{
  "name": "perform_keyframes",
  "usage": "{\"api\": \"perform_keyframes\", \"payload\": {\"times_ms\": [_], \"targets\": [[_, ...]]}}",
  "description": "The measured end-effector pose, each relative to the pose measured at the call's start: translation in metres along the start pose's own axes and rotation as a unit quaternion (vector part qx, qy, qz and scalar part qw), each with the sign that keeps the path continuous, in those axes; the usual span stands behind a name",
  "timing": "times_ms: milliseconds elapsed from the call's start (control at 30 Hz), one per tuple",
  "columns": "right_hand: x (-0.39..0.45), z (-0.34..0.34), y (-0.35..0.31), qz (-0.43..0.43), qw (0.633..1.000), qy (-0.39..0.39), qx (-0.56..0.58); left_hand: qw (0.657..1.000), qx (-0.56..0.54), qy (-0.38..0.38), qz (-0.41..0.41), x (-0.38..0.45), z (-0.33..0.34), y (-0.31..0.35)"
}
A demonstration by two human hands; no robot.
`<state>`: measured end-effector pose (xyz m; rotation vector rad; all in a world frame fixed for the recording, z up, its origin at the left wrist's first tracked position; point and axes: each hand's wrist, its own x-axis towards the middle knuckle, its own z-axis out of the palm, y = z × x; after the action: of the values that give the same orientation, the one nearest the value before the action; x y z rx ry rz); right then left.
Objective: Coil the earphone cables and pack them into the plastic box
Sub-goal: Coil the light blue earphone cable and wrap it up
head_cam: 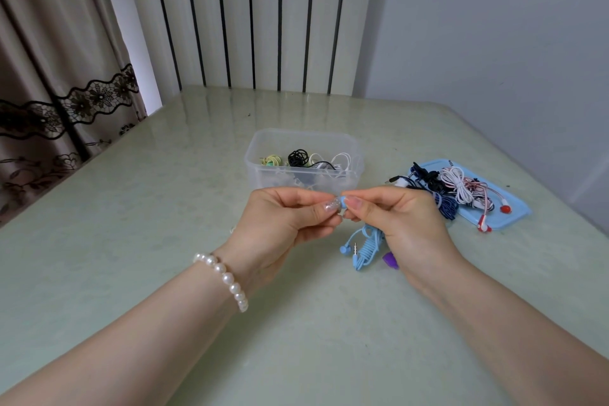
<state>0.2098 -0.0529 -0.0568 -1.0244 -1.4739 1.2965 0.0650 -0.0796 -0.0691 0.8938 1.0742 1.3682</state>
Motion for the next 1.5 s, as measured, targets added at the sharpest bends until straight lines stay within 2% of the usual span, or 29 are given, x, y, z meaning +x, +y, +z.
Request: {"api": "perform_keyframes", "payload": {"times_ms": [200, 300, 400, 733, 867, 1133, 1333, 1500], "targets": [[0.007, -0.004, 0.004, -0.02, 0.994, -0.023, -0.104, 1.0, 0.021, 0.0, 0.008, 0.005, -0.002, -0.002], [0.013, -0.014, 0.01, -0.062, 0.974, -0.03, -0.218, 0.999, 0.021, 0.016, 0.019, 0.008, -0.006, 0.0], [0.017, -0.021, 0.016, -0.026, 0.953, -0.045, -0.3, 0.998, 0.032, 0.04, 0.03, 0.011, -0.01, 0.001], [0.027, -0.022, 0.001, 0.015, 0.989, -0.008, -0.148, 0.998, 0.046, 0.043, 0.018, 0.016, -0.022, 0.008], [0.04, -0.018, -0.025, -0.013, 0.995, 0.009, -0.101, 0.999, 0.018, 0.036, 0.015, 0.018, -0.028, 0.015], [0.095, -0.002, -0.062, -0.045, 0.996, 0.057, -0.043, 0.997, 0.011, 0.067, 0.022, 0.022, -0.041, 0.025], [0.125, 0.022, -0.04, -0.015, 0.989, 0.064, -0.131, 0.995, 0.082, 0.05, 0.011, 0.021, -0.047, 0.028], [0.126, 0.033, -0.021, -0.004, 0.965, 0.011, -0.263, 0.989, 0.142, 0.047, 0.008, 0.02, -0.049, 0.028]]}}
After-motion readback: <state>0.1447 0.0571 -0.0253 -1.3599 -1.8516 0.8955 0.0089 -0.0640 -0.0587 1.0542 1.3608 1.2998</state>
